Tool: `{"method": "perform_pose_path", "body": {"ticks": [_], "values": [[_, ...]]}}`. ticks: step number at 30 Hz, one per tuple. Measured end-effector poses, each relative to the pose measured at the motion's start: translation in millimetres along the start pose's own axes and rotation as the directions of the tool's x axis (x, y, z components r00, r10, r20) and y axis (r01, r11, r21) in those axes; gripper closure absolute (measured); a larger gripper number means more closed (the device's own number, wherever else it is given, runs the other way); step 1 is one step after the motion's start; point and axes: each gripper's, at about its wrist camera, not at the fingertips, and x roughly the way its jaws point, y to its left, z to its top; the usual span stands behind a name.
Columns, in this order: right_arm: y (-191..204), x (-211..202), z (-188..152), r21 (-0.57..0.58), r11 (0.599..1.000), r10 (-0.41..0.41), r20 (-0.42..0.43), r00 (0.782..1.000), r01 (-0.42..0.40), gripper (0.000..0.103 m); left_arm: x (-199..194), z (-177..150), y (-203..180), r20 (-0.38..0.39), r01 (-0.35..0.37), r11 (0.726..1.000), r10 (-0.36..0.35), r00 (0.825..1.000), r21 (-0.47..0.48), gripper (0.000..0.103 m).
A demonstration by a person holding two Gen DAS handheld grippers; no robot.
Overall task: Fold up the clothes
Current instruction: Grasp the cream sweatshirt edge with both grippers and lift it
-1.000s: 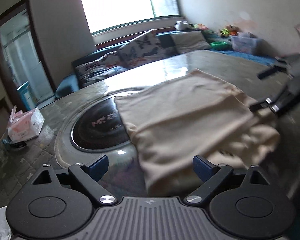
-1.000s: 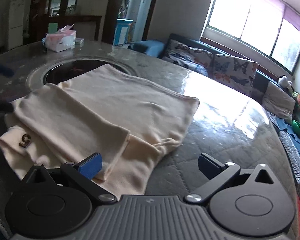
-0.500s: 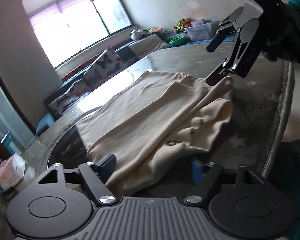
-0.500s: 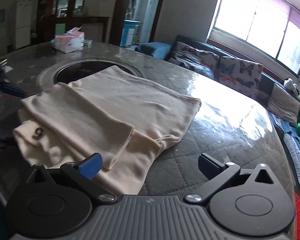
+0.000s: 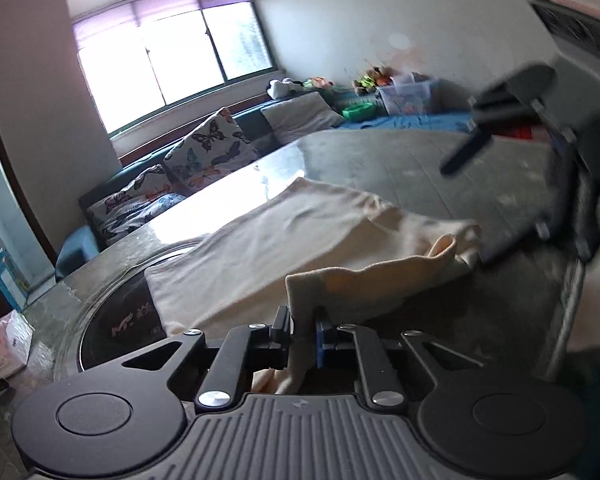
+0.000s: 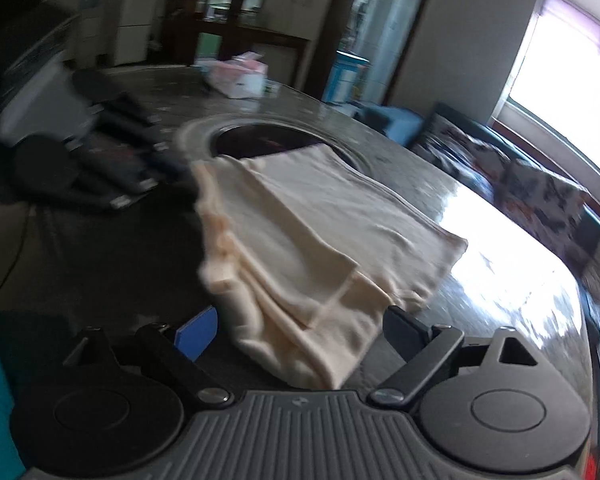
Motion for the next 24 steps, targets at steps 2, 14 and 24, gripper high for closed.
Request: {"method": "perform_pose_path", "body": {"ticks": [2,14,24], "values": [[7.0,2.3,2.6,-0.034,0.999,0.011,0.01,1.0,-0.011,0.022,2.1,3.2,3.8,-0.003,0.003,1.0,-0.003,1.0,-0.022,0.09],[-9.3,38.6,9.6,0.096,0.993,0.063,-0.008,0.998,-0.062,0.085,-0.1,-10.3,3.3,-0.034,0.011,1.0,-0.012,0.999,-0.027,0.077],[-21.2,40.4,12.0,0.178,0.982,0.066,-0.003,0.998,-0.064,0.091,-5.2,-35.9,-2.2,-0.074,-0.072,0.994,0.078,0.994,0.084,0.065]]}}
